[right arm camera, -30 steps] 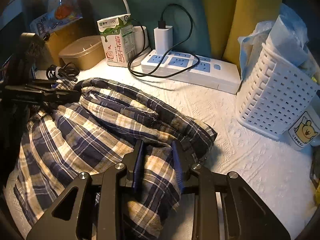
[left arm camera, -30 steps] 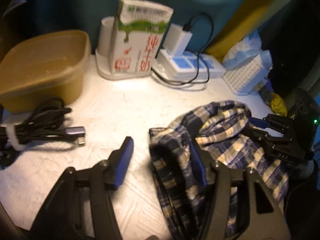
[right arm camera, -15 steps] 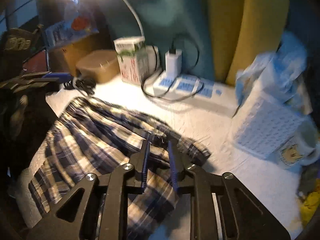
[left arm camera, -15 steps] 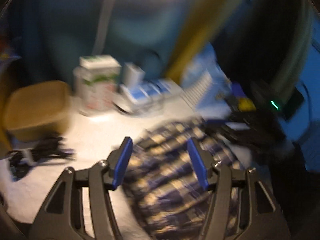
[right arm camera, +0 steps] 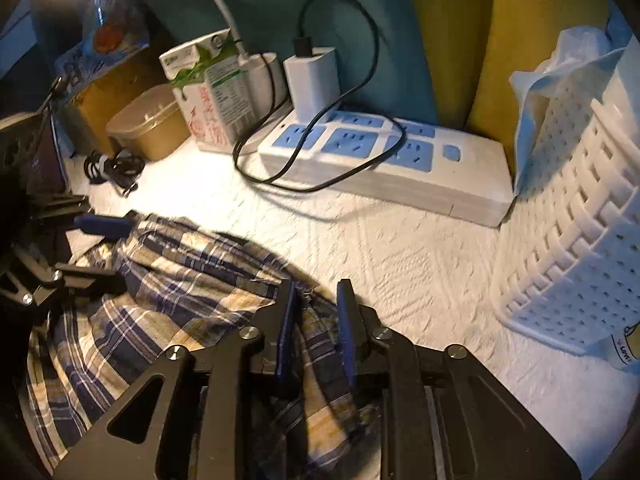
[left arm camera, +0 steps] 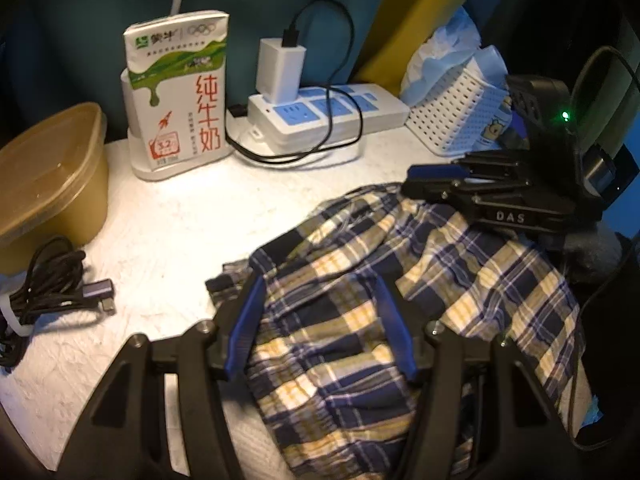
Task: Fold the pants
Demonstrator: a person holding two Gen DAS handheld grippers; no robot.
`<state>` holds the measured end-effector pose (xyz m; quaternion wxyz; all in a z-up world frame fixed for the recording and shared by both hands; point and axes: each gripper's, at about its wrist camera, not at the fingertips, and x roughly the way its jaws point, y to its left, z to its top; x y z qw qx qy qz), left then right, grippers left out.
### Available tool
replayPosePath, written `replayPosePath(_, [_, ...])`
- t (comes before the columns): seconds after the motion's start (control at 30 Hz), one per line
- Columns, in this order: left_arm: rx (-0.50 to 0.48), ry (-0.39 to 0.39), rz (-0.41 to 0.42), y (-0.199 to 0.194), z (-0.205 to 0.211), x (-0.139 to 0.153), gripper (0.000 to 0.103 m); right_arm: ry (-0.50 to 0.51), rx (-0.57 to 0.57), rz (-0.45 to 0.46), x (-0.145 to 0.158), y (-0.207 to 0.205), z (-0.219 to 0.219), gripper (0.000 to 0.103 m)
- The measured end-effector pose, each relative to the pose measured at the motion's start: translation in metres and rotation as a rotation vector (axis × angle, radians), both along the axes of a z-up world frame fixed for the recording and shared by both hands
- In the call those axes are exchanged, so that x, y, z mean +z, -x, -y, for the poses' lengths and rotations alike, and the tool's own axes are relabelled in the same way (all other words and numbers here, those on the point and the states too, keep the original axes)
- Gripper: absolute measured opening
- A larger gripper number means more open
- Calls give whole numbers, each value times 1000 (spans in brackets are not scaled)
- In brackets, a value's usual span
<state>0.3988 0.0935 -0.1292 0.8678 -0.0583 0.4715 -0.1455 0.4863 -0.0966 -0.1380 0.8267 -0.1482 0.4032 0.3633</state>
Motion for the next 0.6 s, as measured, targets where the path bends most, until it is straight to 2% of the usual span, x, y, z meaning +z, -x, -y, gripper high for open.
replayPosePath(0.17, [35,3,42,13,-7,18,59,-64,-53,123,43,33,26,25])
replayPosePath(0.27, [44,3,29,16,-10,15,59,-69,-39,103,53,59,38,25])
replayPosePath(0.37, [53,-1,4,20,-9,4,59,-40,-30,81,43,92,44,25])
replayPosePath(0.5, [80,-24,1,21,-9,-4,59,120,-37,53,-2,132,41,25])
replayPosePath(0.6, [106,-39,-13,20,-13,-9,59,98,-68,38,-10,152,58,25])
